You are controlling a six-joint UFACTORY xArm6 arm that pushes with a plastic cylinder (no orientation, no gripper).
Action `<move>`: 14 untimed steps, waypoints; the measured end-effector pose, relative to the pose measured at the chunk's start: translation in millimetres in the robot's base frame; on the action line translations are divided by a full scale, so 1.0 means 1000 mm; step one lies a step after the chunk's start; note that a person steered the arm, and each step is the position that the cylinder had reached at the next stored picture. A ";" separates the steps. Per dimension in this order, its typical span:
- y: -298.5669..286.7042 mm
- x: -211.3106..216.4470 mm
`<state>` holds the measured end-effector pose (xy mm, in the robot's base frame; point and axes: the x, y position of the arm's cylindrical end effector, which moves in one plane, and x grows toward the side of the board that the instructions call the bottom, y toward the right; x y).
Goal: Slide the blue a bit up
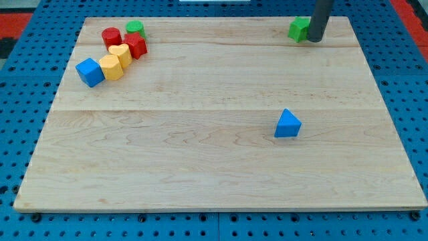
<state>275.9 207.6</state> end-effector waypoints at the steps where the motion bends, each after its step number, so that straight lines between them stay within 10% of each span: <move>1: 0.016 0.075; 4: 0.034 0.216; 9: -0.018 0.245; 14: -0.094 0.184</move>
<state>459.9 113.9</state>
